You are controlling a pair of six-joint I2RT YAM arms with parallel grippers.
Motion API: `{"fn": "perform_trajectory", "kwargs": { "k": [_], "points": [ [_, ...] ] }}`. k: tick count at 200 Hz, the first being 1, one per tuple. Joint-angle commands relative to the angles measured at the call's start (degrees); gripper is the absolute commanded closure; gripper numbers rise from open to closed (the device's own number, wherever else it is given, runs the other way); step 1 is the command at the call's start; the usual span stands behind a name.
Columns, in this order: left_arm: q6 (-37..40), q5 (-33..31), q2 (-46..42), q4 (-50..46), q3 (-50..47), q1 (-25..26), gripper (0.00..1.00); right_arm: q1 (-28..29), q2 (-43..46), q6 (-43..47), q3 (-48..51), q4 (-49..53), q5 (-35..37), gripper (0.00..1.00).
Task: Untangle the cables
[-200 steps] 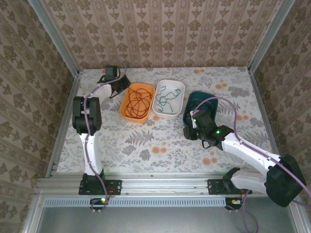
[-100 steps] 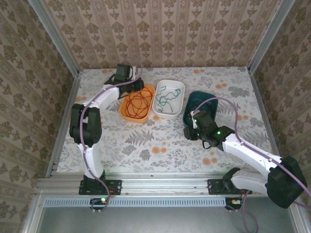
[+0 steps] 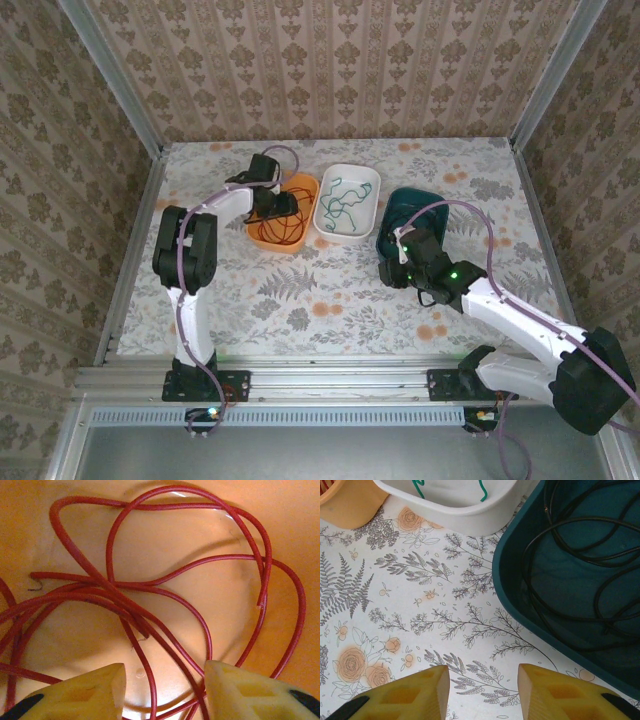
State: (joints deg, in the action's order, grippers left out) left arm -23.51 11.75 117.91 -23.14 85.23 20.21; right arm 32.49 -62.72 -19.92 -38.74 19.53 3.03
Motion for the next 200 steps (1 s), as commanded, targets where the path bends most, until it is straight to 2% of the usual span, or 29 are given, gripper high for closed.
{"fn": "perform_trajectory", "kwargs": {
  "k": [1,51,75,98,103,140,152,161,174,187,200],
  "points": [
    [1.66,-2.18,-3.11,-3.63,2.89,1.36,0.46,-0.23,2.06,-0.77,0.42,0.26,1.29,0.58],
    [3.3,-5.46,-11.6,-7.41,4.05,5.04,0.27,-0.23,3.05,-1.14,0.76,-0.28,1.55,0.57],
    [3.14,-7.41,-16.57,-8.94,2.61,5.61,0.22,-0.23,4.26,-1.64,1.08,-0.63,3.08,0.57],
    [1.91,-10.81,-23.41,-8.11,-2.8,5.63,0.21,-0.23,6.07,-1.91,1.56,-0.63,6.2,0.57],
    [1.65,-11.94,-25.2,-7.53,-4.53,7.31,0.2,-0.23,6.53,-1.93,1.71,-0.55,7.07,0.57],
    [-0.23,-23.96,-41.72,0.46,-21.81,7.52,0.17,-0.89,10.12,-2.93,3.19,-1.16,14.64,0.57],
    [-0.99,-27.94,-46.89,2.17,-27.14,6.37,0.11,-1.45,11.41,-3.03,3.85,-2.04,17.49,0.56],
    [-1.95,-30.19,-50.48,2.48,-30.4,3.6,0.01,-1.96,12.42,-2.48,4.32,-2.9,19.88,0.56],
    [-3.2,-33.47,-54.78,1.99,-34.29,-0.2,0.0,-2.66,13.21,-0.64,4.78,-4.29,24.2,0.55],
    [-4.65,-37.22,-57.88,0.97,-37.59,-4.58,0.0,-3.25,13.0,1.31,5.23,-6.4,30.28,0.46],
    [-4.06,-41.11,-59.95,1.67,-40.85,-8.53,0.0,-4.19,12.12,3.02,5.8,-9.99,36.41,0.44]
  ]
}}
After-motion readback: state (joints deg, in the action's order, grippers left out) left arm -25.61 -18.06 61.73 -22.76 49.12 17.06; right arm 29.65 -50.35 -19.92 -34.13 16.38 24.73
